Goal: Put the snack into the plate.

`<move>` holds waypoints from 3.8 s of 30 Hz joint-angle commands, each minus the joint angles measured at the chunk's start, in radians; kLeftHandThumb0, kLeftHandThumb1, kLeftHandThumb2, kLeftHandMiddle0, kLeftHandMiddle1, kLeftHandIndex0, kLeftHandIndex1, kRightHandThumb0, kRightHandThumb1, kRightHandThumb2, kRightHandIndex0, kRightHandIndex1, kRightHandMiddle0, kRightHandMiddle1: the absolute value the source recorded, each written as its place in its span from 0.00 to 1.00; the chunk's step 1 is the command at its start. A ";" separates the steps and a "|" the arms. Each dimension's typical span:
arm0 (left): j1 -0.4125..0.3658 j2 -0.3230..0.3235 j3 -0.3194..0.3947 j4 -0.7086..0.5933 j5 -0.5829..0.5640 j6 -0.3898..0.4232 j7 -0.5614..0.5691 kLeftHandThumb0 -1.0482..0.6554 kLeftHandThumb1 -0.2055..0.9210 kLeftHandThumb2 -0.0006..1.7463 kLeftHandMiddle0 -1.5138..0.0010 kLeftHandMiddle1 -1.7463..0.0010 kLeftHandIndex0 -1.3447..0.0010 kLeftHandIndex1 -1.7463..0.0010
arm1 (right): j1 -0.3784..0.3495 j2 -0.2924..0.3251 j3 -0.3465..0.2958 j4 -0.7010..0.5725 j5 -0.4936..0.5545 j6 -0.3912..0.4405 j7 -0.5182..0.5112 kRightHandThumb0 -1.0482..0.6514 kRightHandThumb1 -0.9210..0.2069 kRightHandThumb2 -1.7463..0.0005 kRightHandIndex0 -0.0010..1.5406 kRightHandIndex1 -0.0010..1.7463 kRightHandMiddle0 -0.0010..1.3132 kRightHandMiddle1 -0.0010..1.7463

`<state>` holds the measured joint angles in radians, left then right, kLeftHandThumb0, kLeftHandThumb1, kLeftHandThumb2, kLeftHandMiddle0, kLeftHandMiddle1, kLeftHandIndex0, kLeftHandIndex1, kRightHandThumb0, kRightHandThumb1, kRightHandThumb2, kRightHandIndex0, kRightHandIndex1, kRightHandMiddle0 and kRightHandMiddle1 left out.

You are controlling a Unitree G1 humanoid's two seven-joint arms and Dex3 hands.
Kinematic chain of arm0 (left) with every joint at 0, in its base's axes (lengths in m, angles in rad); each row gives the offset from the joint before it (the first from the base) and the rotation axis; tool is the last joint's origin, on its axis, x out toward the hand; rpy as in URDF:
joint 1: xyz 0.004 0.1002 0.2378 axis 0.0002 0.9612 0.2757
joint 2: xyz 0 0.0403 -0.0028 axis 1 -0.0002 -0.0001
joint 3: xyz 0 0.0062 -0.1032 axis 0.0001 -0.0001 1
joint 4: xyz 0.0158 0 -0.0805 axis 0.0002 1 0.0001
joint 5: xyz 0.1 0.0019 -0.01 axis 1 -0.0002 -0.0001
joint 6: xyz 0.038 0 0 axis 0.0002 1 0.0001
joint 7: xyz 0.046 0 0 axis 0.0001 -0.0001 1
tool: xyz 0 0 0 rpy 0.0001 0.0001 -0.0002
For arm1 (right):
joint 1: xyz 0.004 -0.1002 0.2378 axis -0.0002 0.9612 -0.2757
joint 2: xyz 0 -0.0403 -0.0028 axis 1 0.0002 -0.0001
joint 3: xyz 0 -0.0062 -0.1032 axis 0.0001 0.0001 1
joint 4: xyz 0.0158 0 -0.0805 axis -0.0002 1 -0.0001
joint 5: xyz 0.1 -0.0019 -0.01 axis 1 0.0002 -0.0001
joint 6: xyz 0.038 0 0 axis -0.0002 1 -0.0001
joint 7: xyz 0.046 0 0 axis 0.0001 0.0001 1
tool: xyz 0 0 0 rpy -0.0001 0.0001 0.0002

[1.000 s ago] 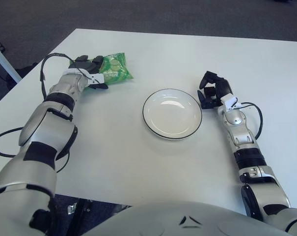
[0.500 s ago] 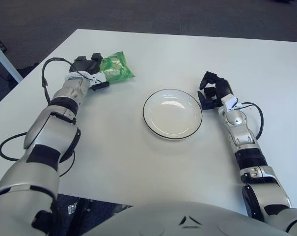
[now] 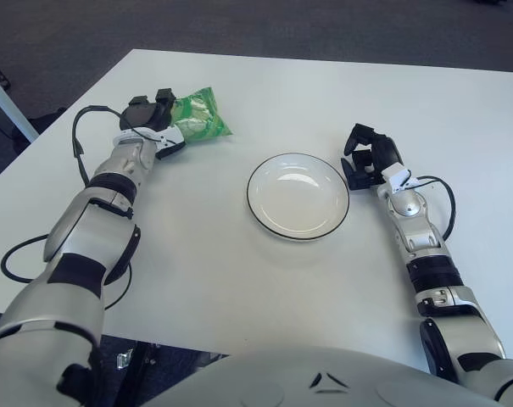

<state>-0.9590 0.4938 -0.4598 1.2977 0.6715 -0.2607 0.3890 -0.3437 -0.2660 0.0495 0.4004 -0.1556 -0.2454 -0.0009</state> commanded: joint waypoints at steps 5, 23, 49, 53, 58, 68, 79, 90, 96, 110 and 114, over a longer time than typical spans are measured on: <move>-0.020 -0.011 -0.010 -0.010 0.009 -0.009 -0.032 0.62 0.17 0.92 0.38 0.14 0.52 0.00 | 0.043 -0.018 0.023 0.107 -0.033 0.005 0.024 0.31 0.63 0.17 0.89 1.00 0.54 1.00; -0.050 0.088 0.024 -0.339 0.049 -0.172 0.119 0.62 0.20 0.92 0.41 0.10 0.54 0.00 | 0.029 -0.020 0.022 0.144 -0.030 -0.010 0.029 0.31 0.62 0.18 0.89 1.00 0.53 1.00; 0.076 0.071 0.140 -0.774 0.022 -0.227 0.018 0.61 0.20 0.92 0.42 0.08 0.54 0.00 | 0.025 -0.015 0.024 0.145 -0.042 -0.004 0.017 0.31 0.62 0.18 0.88 1.00 0.53 1.00; 0.106 0.058 0.160 -0.856 0.000 -0.225 -0.027 0.61 0.20 0.93 0.42 0.07 0.54 0.00 | 0.028 -0.016 0.025 0.140 -0.042 -0.003 0.016 0.31 0.62 0.18 0.88 1.00 0.53 1.00; 0.133 0.044 0.182 -0.927 -0.045 -0.228 -0.100 0.61 0.20 0.93 0.43 0.06 0.55 0.00 | 0.027 -0.020 0.028 0.144 -0.047 -0.013 0.015 0.31 0.62 0.18 0.88 1.00 0.53 1.00; 0.181 0.005 0.209 -1.021 -0.117 -0.271 -0.197 0.61 0.21 0.93 0.44 0.04 0.56 0.00 | 0.026 -0.028 0.038 0.144 -0.056 -0.015 0.009 0.31 0.62 0.18 0.88 1.00 0.53 1.00; 0.168 0.005 0.175 -1.030 -0.057 -0.414 -0.223 0.61 0.20 0.94 0.43 0.04 0.55 0.00 | 0.031 -0.028 0.044 0.122 -0.068 0.005 0.001 0.31 0.63 0.17 0.88 1.00 0.54 1.00; 0.170 -0.020 0.145 -1.010 -0.067 -0.528 -0.290 0.62 0.17 0.96 0.42 0.04 0.53 0.00 | 0.037 -0.023 0.044 0.104 -0.083 0.020 -0.003 0.31 0.63 0.17 0.88 1.00 0.54 1.00; 0.210 -0.054 0.138 -1.049 -0.103 -0.507 -0.356 0.61 0.17 0.96 0.42 0.03 0.53 0.00 | 0.041 -0.021 0.045 0.091 -0.088 0.028 -0.004 0.30 0.63 0.17 0.88 1.00 0.54 1.00; 0.222 -0.112 0.122 -1.033 -0.086 -0.504 -0.420 0.61 0.21 0.93 0.44 0.04 0.56 0.00 | 0.054 -0.022 0.056 0.064 -0.111 0.044 -0.018 0.30 0.64 0.16 0.88 1.00 0.54 1.00; 0.222 -0.127 0.112 -1.020 -0.063 -0.495 -0.417 0.61 0.22 0.92 0.44 0.04 0.57 0.00 | 0.058 -0.023 0.059 0.058 -0.118 0.043 -0.025 0.30 0.63 0.17 0.88 1.00 0.54 1.00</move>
<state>-0.7353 0.3732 -0.3414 0.2636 0.5953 -0.7615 -0.0259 -0.3616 -0.2901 0.0847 0.4145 -0.2475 -0.2632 -0.0424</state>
